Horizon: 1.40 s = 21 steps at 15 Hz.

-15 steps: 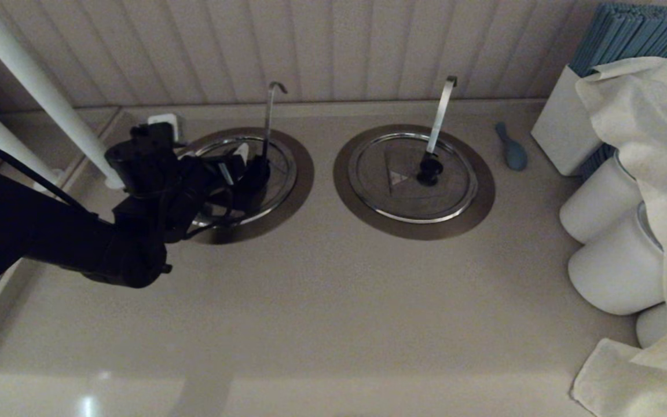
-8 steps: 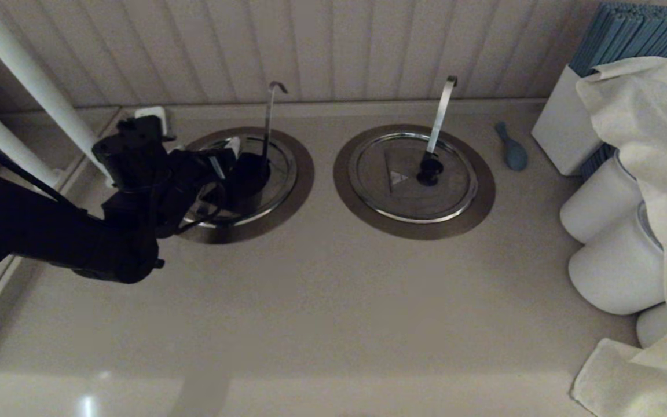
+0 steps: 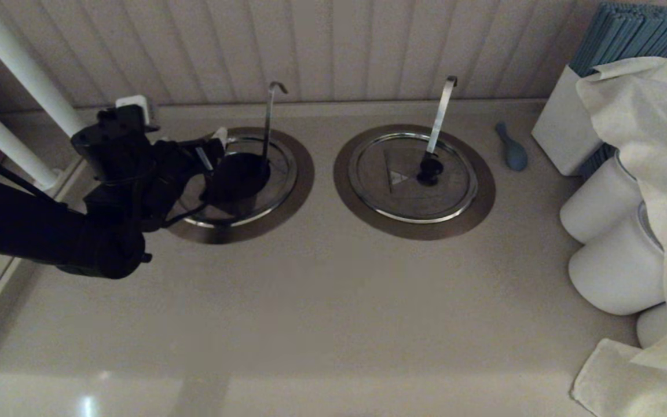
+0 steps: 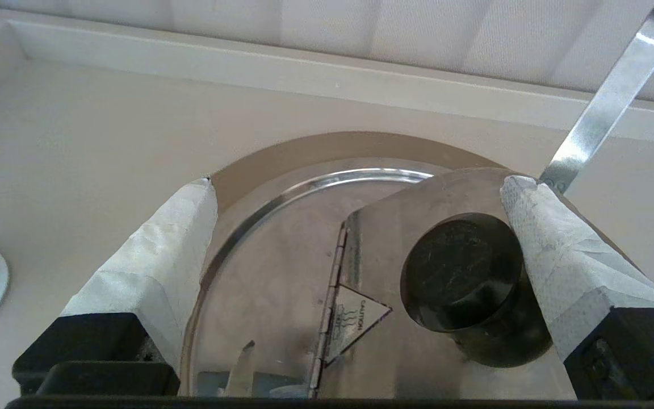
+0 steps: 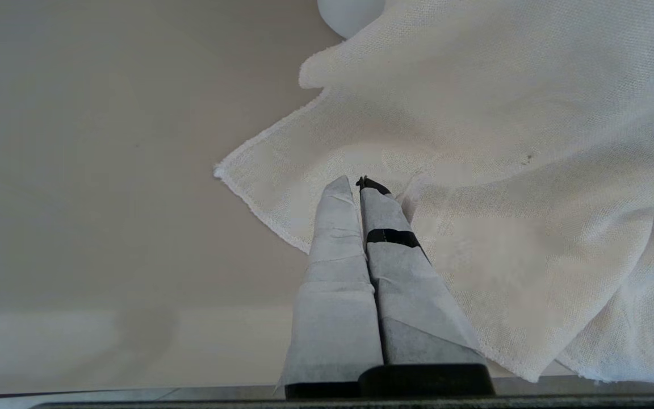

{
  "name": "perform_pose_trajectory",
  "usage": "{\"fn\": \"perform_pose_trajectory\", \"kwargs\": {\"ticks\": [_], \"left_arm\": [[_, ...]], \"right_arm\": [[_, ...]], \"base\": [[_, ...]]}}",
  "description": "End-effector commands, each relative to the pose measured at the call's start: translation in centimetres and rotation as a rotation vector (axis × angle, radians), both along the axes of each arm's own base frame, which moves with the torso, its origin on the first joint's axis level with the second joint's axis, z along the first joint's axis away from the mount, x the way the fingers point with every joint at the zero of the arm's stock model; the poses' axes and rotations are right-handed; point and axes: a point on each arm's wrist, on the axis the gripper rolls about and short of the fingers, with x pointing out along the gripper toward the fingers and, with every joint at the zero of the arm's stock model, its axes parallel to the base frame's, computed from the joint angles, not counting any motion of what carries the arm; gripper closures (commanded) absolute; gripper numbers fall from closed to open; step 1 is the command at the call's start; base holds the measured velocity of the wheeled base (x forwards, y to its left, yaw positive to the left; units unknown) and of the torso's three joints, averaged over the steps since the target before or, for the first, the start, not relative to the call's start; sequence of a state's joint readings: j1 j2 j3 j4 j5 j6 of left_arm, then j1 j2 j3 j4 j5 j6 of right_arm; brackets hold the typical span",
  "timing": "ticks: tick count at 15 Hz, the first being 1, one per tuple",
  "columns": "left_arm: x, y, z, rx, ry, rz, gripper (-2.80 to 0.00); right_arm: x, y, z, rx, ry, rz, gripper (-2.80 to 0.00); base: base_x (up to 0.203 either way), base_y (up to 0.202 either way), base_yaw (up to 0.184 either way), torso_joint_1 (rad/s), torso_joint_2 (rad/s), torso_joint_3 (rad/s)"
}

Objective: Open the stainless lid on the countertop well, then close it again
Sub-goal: Open the lid

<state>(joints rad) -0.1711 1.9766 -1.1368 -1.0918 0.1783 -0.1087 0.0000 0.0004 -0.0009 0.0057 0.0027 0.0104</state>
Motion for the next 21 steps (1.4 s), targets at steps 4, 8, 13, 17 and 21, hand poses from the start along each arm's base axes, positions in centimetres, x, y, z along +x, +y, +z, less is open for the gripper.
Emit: {"fn": "perform_pose_trajectory", "kwargs": {"ticks": [4, 8, 13, 17, 21], "left_arm": [[0.0, 0.4, 0.0, 0.000, 0.003, 0.008, -2.80], [0.4, 1.4, -0.2, 0.002, 0.008, 0.033, -2.80], [0.6, 2.1, -0.2, 0.001, 0.005, 0.051, -2.80], [0.8, 3.1, 0.1, 0.000, -0.006, 0.076, -2.80], [0.8, 3.2, 0.2, 0.000, -0.007, 0.078, -2.80]], "right_arm": [[0.0, 0.0, 0.0, 0.000, 0.001, -0.001, 0.00], [0.0, 0.0, 0.0, 0.000, 0.001, -0.001, 0.00], [0.0, 0.0, 0.0, 0.000, 0.000, 0.000, 0.00], [0.0, 0.0, 0.0, 0.000, 0.001, -0.001, 0.00], [0.0, 0.0, 0.0, 0.000, 0.000, -0.001, 0.00]], "base": [[0.000, 0.000, 0.000, 0.000, 0.00, 0.000], [0.000, 0.000, 0.000, 0.000, 0.00, 0.000], [0.000, 0.000, 0.000, 0.000, 0.00, 0.000], [0.000, 0.000, 0.000, 0.000, 0.00, 0.000], [0.000, 0.000, 0.000, 0.000, 0.00, 0.000]]}}
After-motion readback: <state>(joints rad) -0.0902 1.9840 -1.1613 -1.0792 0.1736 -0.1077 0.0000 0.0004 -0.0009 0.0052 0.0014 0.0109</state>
